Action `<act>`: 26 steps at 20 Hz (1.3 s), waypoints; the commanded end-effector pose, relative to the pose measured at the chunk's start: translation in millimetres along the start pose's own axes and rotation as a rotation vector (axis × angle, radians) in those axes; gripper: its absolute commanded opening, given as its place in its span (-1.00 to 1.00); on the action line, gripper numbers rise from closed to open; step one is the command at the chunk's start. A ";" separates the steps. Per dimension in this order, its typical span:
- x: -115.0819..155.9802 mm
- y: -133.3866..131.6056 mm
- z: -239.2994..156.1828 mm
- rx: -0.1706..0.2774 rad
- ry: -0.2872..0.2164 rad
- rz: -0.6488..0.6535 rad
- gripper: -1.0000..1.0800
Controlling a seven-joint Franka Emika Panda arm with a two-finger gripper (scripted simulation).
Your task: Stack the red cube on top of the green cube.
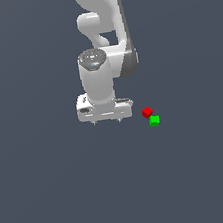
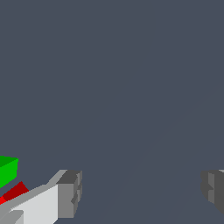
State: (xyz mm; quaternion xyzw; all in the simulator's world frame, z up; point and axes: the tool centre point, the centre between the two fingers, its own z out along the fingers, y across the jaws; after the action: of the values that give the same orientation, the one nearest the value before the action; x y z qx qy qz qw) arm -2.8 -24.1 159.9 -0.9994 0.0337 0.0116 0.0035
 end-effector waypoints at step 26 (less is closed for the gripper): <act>-114.3 -201.7 87.4 -0.010 0.020 -0.610 0.92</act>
State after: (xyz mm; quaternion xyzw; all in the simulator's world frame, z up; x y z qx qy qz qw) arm -98.1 178.2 80.3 -0.9670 -0.2549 0.0016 0.0017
